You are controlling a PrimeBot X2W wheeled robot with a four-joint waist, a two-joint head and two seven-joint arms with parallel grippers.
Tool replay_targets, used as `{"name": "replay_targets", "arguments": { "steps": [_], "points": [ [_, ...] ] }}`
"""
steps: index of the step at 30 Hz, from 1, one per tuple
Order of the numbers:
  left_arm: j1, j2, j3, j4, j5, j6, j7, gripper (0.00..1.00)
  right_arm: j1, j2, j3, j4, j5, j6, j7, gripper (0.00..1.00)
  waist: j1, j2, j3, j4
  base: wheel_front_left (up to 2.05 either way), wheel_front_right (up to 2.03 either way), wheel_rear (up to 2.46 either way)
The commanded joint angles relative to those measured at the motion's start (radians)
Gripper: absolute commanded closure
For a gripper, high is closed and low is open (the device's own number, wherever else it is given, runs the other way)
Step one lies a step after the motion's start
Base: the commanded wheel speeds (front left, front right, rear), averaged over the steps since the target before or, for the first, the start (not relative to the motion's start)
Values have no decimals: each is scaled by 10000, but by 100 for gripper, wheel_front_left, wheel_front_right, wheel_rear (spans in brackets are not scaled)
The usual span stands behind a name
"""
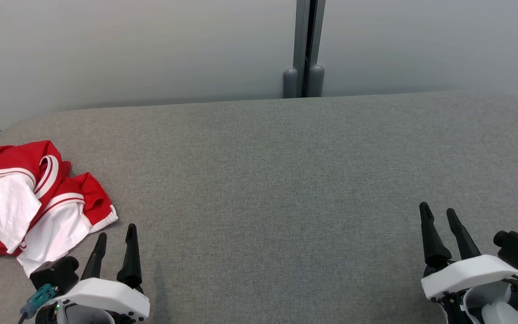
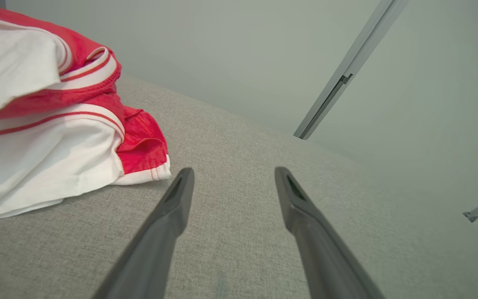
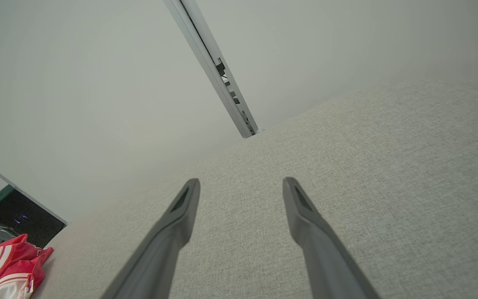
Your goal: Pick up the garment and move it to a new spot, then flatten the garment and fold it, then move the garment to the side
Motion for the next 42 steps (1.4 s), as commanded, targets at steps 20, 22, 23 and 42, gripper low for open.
{"name": "replay_targets", "arguments": {
  "steps": [20,22,23,42],
  "points": [
    [-226,180,-360,92,2138,312,-547,0,-321,-85,14,472,-2392,50,-588,0,0,0,39,60,0,0,0],
    [-192,180,-381,88,2307,336,-587,0,-290,-84,2,508,-2599,51,-619,0,0,0,18,69,0,0,0],
    [-171,178,-393,87,2392,350,-617,0,-274,-82,-6,522,-2698,51,-648,0,0,0,8,73,0,0,0],
    [24,115,-201,189,3782,412,-982,0,-304,-76,-43,796,-4222,46,-1042,0,0,0,-30,74,0,0,0]
  ]
}}
